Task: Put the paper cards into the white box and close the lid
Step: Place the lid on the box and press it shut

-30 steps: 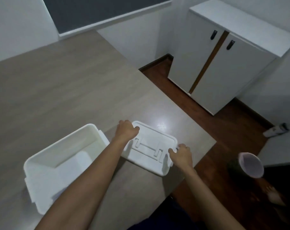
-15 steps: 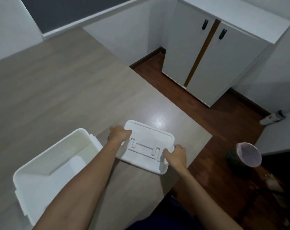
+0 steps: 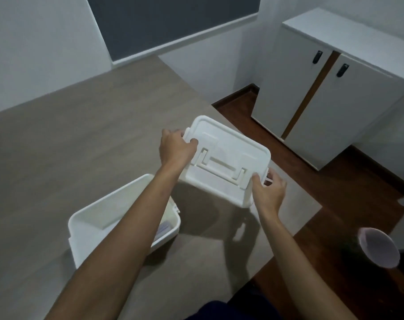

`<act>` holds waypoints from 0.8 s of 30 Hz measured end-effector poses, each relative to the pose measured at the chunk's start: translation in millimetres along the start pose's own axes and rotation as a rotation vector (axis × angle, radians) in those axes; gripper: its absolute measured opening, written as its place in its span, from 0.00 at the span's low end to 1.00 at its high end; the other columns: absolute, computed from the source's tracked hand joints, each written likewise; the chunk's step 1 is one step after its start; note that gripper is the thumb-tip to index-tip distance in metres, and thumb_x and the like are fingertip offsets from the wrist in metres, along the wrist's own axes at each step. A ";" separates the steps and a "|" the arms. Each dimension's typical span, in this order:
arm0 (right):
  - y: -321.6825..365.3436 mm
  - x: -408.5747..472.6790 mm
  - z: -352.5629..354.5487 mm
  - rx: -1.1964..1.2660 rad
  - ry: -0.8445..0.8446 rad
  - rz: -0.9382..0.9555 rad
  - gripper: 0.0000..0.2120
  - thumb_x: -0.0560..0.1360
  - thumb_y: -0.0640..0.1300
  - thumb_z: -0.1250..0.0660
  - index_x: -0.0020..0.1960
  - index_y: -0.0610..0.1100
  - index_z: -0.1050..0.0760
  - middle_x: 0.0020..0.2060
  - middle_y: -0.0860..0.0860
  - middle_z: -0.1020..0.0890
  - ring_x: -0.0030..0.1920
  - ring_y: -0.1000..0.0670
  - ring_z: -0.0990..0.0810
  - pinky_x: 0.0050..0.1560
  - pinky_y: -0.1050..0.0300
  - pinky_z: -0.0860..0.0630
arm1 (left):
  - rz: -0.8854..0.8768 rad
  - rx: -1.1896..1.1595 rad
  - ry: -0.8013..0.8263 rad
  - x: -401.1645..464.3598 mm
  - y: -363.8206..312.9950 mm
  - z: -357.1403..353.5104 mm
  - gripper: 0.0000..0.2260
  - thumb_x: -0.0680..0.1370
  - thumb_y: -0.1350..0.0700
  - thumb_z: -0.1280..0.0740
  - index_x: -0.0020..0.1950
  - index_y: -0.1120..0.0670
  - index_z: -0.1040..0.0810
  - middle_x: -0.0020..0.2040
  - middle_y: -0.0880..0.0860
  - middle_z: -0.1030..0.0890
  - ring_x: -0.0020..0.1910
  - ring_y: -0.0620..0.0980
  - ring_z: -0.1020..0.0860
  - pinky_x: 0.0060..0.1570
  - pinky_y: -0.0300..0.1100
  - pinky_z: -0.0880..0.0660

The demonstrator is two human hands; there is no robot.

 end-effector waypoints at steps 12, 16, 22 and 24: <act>-54.8 39.5 128.1 -0.052 -0.192 -0.103 0.18 0.72 0.47 0.28 0.60 0.45 0.23 0.54 0.51 0.27 0.51 0.47 0.21 0.48 0.58 0.26 | -0.041 0.016 0.339 -47.9 -41.5 -126.2 0.23 0.62 0.43 0.31 0.53 0.53 0.18 0.55 0.54 0.18 0.52 0.54 0.19 0.55 0.48 0.21; -90.3 48.6 143.2 -0.209 -0.099 -0.134 0.21 0.69 0.51 0.26 0.59 0.44 0.22 0.54 0.46 0.25 0.52 0.45 0.20 0.51 0.56 0.25 | -0.007 0.064 0.424 -76.7 -12.6 -154.7 0.24 0.64 0.45 0.26 0.56 0.55 0.20 0.58 0.56 0.19 0.54 0.55 0.19 0.56 0.50 0.21; -130.2 38.0 158.9 -0.418 -0.051 -0.164 0.30 0.67 0.57 0.26 0.64 0.41 0.25 0.58 0.43 0.26 0.57 0.43 0.25 0.56 0.55 0.29 | 0.044 0.176 0.539 -119.8 26.1 -185.6 0.26 0.65 0.44 0.23 0.57 0.58 0.21 0.58 0.57 0.21 0.52 0.56 0.19 0.51 0.47 0.22; -136.5 30.3 161.6 -0.430 -0.046 -0.174 0.31 0.68 0.57 0.26 0.64 0.42 0.27 0.57 0.46 0.29 0.58 0.44 0.26 0.57 0.54 0.31 | 0.038 0.190 0.557 -127.7 30.7 -188.3 0.28 0.64 0.43 0.23 0.57 0.57 0.21 0.58 0.56 0.20 0.53 0.56 0.19 0.53 0.49 0.21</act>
Point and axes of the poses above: each hand's wrist, its own x-axis towards the middle knuckle, its own z-axis out of the back of the hand, y = z × x, the point moved 6 cm from there along x, towards the middle knuckle
